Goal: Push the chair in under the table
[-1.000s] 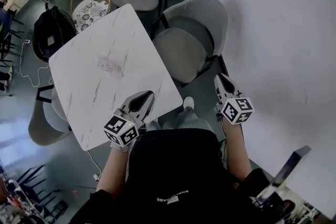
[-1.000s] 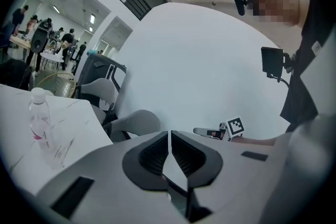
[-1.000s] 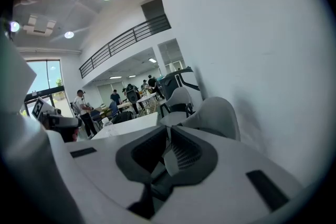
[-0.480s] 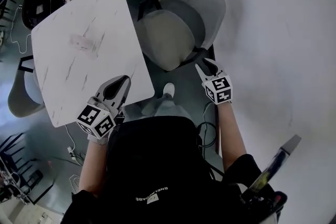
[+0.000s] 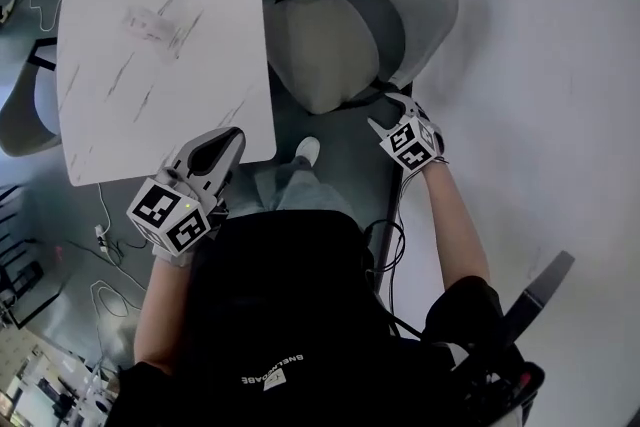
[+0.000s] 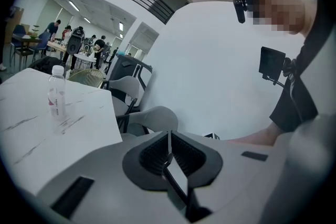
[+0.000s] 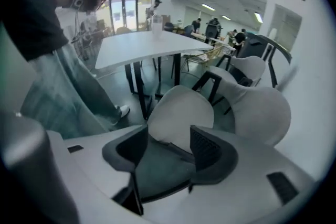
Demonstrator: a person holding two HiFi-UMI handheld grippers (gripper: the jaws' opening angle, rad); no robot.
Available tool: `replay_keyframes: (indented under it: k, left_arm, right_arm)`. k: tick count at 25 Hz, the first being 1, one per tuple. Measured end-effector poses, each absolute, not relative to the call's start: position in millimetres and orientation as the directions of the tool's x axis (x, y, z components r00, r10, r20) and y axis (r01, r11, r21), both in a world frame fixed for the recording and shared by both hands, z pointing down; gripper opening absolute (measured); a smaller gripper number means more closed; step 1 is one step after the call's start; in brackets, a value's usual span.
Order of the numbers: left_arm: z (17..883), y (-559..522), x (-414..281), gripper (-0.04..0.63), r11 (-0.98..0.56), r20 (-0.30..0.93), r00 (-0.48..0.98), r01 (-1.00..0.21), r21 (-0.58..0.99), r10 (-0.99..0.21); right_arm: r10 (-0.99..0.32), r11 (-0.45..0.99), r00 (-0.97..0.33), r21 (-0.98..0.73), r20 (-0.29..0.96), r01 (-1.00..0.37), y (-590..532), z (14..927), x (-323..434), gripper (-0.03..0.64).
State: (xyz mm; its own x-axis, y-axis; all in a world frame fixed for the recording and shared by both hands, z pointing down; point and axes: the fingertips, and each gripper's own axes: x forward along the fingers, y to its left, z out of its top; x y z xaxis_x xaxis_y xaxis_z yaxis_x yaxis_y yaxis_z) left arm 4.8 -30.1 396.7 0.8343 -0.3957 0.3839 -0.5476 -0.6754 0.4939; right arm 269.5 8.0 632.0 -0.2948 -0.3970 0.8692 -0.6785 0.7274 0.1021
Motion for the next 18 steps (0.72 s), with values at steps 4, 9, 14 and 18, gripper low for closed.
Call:
replay_keyframes:
  k: [4,9,14,18]
  left_arm:
    - [399.2,-25.5,2.7,0.0,-0.653,0.393,0.818,-0.574,0.495,-0.421]
    - [406.0,-31.2,-1.8,0.0,-0.617,0.401,0.795,-0.607,0.501,-0.455]
    - [416.1,-38.0,-2.1,0.0,-0.57,0.418,0.769,-0.639,0.517,-0.484]
    - [418.8,-47.0,1.4,0.0,-0.551,0.425,0.753,-0.658,0.514,-0.503]
  right_arm:
    - [-0.302,0.841,-0.265,0.126,0.916,-0.526,8.2,668.5,271.9,0.25]
    - [-0.193,0.926,-0.213,0.106,0.958,-0.362,1.8,710.6,277.9,0.255]
    - [-0.064,0.98,-0.135,0.037,0.989,-0.193,4.2,757.3,294.2,0.253]
    - [-0.003,0.996,-0.07,-0.003,0.998,-0.093,6.0,789.0,310.6,0.253]
